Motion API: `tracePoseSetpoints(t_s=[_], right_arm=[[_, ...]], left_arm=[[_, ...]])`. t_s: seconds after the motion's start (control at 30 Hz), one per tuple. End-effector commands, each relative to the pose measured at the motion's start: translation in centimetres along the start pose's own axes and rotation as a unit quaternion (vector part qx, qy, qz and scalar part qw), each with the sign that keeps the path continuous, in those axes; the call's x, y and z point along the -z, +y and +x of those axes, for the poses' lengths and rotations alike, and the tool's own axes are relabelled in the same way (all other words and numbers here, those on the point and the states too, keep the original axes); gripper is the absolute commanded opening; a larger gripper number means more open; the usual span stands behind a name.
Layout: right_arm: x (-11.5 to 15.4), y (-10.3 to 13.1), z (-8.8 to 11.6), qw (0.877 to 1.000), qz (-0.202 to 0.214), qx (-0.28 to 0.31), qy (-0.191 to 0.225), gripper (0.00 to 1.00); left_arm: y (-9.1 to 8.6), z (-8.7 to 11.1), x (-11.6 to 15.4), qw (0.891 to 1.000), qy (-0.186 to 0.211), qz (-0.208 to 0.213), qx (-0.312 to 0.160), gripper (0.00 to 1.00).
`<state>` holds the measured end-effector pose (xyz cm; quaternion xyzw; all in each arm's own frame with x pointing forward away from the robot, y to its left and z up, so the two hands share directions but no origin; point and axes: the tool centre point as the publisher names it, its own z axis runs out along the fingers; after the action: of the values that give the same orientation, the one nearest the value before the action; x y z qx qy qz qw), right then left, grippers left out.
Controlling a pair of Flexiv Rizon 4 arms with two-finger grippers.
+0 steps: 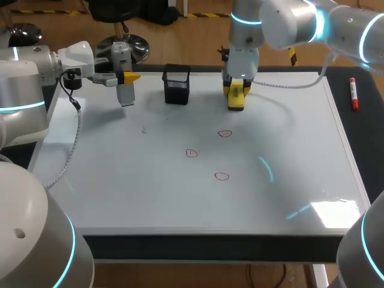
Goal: Pick up the inspection probe, press it on each red-marked spot on the whiteboard one by one, put down the probe, pick up the eraser, and wipe off all the red marks.
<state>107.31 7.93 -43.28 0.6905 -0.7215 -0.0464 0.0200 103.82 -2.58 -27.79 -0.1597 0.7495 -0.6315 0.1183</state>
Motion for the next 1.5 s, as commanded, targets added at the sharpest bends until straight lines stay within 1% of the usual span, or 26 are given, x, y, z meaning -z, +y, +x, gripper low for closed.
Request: tracePoseSetpoints(t_s=[0.03,0.13,0.4,0.53,0.63,0.97,1.2,1.5], right_arm=[[-1.1,0.2,-0.1,1.000,0.000,0.003,0.004,0.00],[-1.0,0.1,0.0,1.000,0.001,0.008,0.004,0.00],[0.2,0.1,-0.3,1.000,-0.003,0.016,0.002,0.00],[1.4,0.4,-0.6,1.000,-0.006,0.024,0.004,0.00],[1.9,0.5,-0.4,1.000,-0.010,0.028,0.009,0.00],[4.4,0.8,-0.3,0.999,-0.004,0.032,0.012,0.00],[6.1,1.2,0.5,0.999,0.006,0.027,0.016,0.00],[7.5,1.8,2.4,1.000,0.017,0.008,0.019,0.00]], left_arm=[[-0.1,0.0,0.0,1.000,-0.001,0.001,-0.001,0.00],[-0.1,0.0,0.0,1.000,-0.001,0.001,-0.001,0.00],[-0.1,0.0,0.0,1.000,-0.001,0.001,-0.001,0.00],[-0.1,0.0,0.0,1.000,-0.001,0.001,-0.001,0.00],[-0.1,0.0,0.0,1.000,-0.001,0.001,-0.001,0.00],[-0.1,0.0,0.0,1.000,-0.001,0.001,-0.001,0.00],[-0.1,0.0,0.0,1.000,-0.001,0.001,-0.001,0.00],[-0.1,0.0,0.0,1.000,-0.001,0.001,-0.001,0.00]])
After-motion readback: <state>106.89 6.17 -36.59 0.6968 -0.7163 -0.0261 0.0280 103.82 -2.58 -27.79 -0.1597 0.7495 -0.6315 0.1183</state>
